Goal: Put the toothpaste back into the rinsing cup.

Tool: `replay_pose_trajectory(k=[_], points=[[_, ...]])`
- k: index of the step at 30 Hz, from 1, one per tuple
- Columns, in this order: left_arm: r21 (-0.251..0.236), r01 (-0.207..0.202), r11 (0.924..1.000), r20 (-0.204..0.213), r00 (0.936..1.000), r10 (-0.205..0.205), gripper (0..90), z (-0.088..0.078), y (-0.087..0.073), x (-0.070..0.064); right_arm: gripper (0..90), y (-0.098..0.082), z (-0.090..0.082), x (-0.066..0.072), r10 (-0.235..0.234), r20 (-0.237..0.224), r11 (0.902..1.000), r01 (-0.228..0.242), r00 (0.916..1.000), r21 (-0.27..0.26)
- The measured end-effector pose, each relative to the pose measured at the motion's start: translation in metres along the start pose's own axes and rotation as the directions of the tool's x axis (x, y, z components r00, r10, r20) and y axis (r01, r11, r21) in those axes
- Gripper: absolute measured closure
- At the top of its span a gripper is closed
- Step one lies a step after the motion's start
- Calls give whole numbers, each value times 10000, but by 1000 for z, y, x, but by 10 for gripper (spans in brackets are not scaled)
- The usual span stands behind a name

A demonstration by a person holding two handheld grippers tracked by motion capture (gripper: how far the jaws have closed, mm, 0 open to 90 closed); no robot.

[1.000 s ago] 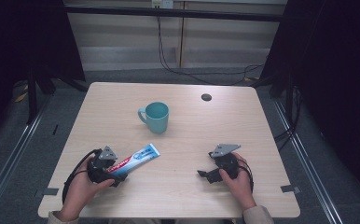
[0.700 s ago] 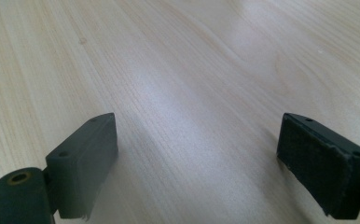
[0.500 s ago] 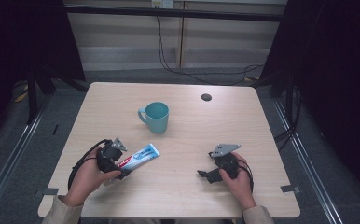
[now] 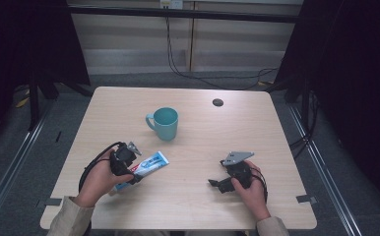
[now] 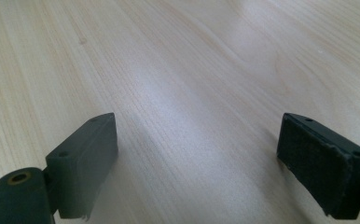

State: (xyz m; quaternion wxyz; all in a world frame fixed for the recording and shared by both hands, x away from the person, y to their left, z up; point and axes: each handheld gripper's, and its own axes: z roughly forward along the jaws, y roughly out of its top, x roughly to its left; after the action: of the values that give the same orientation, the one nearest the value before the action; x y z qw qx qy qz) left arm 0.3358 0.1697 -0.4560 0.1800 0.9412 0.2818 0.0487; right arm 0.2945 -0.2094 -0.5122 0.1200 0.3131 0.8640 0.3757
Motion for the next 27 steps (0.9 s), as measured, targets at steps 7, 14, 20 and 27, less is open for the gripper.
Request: replay_pose_trajectory(k=[7, 14, 20, 27], points=[[334, 51, 9994, 50, 10000, -52, 324, 2, 7, 0, 116, 0, 0, 0, 13, -3, 10000, -13, 10000, 8], [450, 1, 9990, 51, 10000, -3, 330, 3, 15, 2, 117, 0, 0, 0, 2, 1, 10000, -2, 10000, 1], [637, -160, 9978, 131, 9998, 152, 354, 6, 24, 1, 117, 0, 0, 0, 5, 5, 10000, -5, 10000, 2], [810, -195, 9965, 224, 9996, 178, 369, 12, 30, 0, 117, 0, 0, 0, -9, 7, 10000, 9, 10000, -4]])
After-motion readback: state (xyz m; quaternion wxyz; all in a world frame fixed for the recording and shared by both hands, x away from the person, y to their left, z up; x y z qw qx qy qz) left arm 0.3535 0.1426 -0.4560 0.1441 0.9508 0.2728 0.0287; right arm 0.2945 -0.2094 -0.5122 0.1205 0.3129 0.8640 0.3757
